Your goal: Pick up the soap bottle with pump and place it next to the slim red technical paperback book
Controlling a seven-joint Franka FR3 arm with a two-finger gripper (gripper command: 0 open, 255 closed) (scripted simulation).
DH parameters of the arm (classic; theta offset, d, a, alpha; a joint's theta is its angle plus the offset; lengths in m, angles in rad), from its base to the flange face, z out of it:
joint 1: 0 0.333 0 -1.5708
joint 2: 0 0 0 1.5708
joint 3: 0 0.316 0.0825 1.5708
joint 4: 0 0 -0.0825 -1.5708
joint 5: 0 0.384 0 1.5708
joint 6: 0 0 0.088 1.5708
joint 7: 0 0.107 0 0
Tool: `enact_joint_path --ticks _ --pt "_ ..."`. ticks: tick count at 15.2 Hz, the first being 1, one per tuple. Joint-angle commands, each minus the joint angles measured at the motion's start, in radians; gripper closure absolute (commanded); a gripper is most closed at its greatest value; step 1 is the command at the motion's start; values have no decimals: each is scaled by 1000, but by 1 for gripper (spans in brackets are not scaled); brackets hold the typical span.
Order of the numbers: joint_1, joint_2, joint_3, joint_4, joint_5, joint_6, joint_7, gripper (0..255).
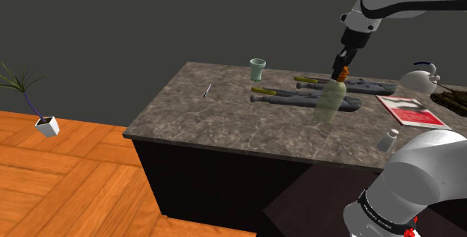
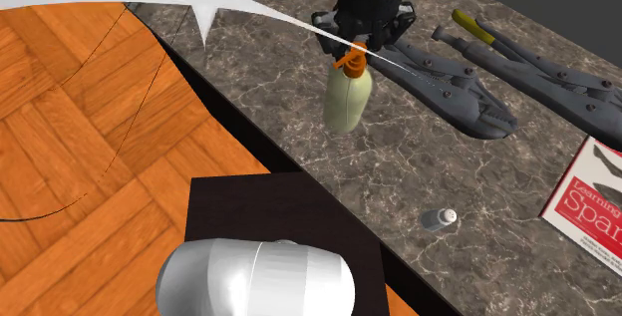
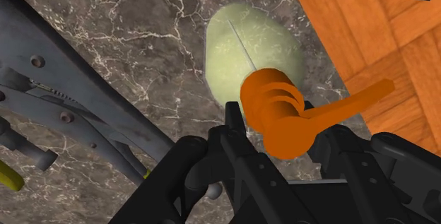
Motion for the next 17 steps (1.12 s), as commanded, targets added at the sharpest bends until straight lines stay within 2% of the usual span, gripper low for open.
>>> enact_joint_path --ticks 1,17 --pt "1 0 4 28 3 -28 0 255" --pt "15 51 22 280 25 -229 -3 255"
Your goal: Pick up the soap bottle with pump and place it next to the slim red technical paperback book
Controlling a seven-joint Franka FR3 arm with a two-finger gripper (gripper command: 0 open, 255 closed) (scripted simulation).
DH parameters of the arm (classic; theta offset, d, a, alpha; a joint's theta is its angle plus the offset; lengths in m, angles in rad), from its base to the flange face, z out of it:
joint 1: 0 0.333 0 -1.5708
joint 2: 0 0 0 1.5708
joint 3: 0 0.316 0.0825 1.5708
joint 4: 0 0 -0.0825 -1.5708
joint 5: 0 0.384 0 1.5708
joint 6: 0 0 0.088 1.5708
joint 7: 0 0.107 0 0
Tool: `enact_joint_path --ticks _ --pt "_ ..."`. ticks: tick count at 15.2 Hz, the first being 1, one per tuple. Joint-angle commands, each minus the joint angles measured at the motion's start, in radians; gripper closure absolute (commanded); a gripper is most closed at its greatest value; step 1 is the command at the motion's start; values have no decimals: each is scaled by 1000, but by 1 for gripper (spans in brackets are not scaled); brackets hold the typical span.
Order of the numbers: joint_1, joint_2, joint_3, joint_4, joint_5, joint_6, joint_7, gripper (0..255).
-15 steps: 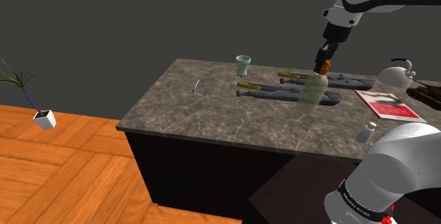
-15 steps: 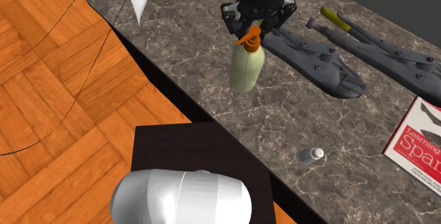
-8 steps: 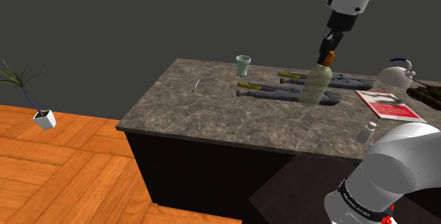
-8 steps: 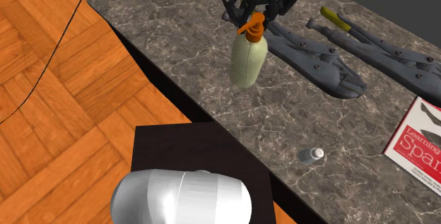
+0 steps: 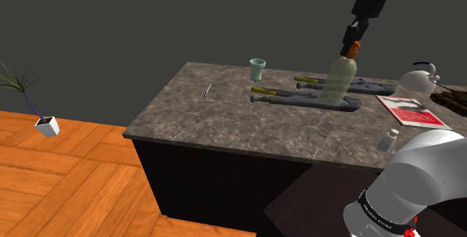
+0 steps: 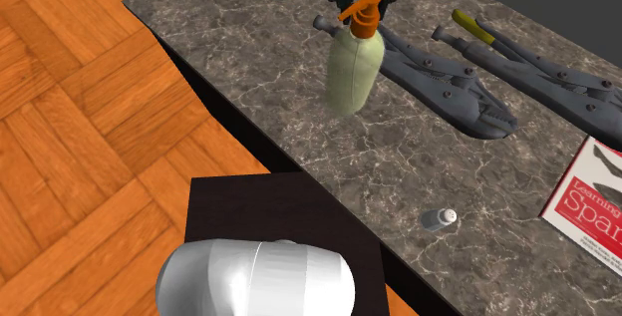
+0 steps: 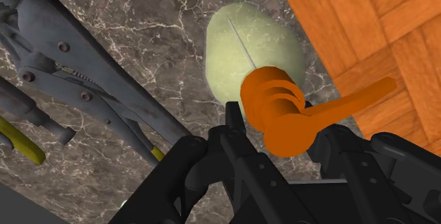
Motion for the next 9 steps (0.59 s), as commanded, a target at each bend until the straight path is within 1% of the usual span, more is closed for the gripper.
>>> enact_joint_path --ticks 1,9 --pt "2 9 1 34 2 -24 -1 255" --pt "9 55 5 179 12 -124 -5 255"
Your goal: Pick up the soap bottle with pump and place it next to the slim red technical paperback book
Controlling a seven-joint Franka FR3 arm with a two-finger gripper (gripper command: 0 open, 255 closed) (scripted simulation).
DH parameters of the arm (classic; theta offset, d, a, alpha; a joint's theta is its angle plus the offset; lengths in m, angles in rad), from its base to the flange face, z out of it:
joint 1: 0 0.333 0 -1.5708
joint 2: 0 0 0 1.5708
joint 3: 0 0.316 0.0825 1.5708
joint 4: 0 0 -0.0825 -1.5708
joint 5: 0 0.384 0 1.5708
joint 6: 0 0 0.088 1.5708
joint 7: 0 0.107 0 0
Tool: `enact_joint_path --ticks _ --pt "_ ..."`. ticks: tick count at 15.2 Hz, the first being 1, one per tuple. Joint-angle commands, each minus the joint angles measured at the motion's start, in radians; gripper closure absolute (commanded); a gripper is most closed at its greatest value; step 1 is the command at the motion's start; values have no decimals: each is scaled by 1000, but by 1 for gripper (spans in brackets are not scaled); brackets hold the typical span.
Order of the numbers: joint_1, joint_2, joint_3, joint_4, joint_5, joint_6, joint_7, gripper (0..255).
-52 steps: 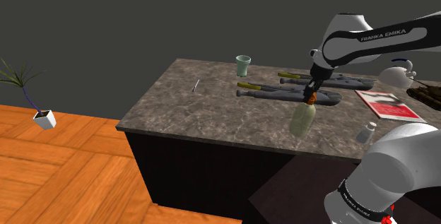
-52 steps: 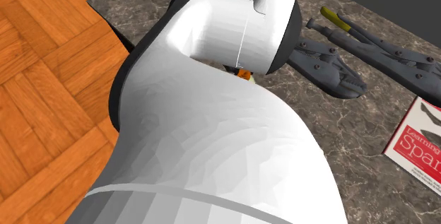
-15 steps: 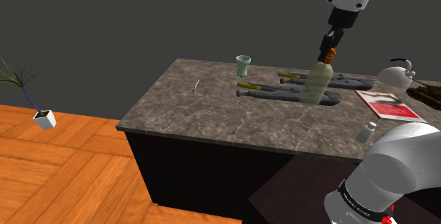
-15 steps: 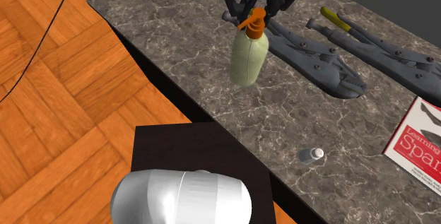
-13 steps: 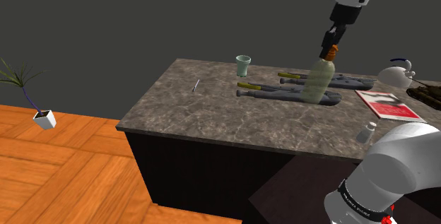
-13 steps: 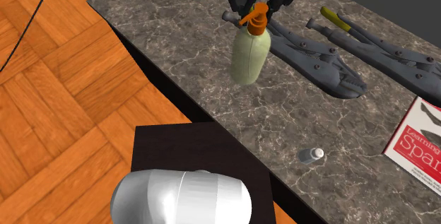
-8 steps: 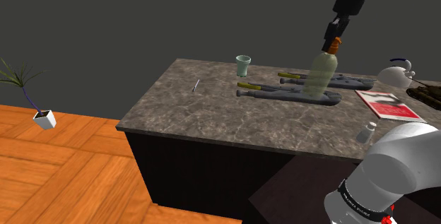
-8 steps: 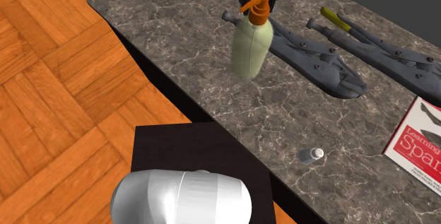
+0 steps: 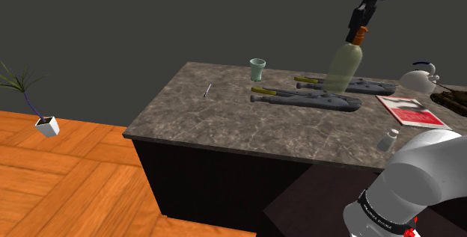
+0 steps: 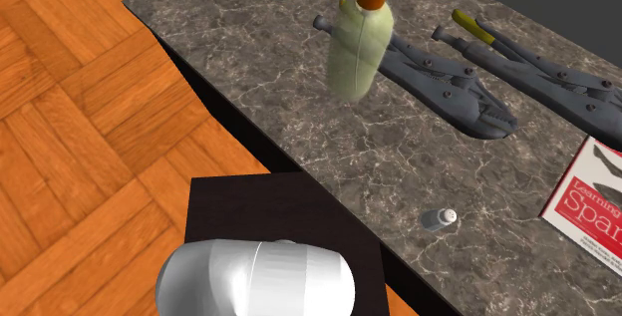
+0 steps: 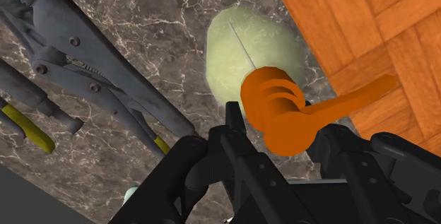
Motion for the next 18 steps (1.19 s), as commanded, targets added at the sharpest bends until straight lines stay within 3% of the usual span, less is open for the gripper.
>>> enact_joint_path --ticks 1,6,18 --pt "2 15 1 41 3 -26 -1 255" --pt "6 46 2 128 9 -82 -4 255" --pt "-50 55 -241 0 -95 83 -270 255"
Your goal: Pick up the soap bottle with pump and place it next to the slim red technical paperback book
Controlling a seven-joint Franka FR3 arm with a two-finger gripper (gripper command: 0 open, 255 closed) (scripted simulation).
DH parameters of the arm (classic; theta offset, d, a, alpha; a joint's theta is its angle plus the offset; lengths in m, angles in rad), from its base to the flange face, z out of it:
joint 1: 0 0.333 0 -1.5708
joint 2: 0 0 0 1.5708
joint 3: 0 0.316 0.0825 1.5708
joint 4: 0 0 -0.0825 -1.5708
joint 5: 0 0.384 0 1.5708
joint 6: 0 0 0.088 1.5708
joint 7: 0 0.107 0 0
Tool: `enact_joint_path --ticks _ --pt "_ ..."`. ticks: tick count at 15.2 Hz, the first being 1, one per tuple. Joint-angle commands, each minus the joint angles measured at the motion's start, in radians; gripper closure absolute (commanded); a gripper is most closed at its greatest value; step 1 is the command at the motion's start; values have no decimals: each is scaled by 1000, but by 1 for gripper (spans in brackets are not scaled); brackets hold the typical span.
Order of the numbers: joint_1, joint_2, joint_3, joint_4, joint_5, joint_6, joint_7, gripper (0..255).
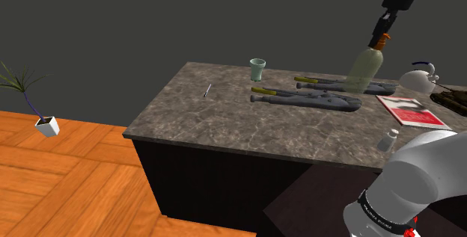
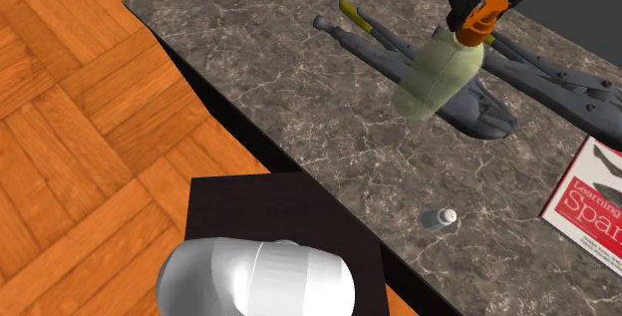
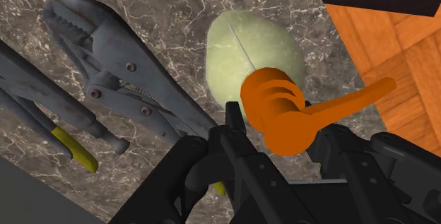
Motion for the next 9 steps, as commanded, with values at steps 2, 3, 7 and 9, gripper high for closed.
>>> enact_joint_path --ticks 2,3,7,9 --pt "-13 11 -63 -20 -21 41 -68 255" --pt "-15 22 -87 -21 -26 56 -91 255" --pt "-19 79 -186 -14 -33 118 -187 255" --pt "-17 116 -240 -4 -29 149 -239 255"
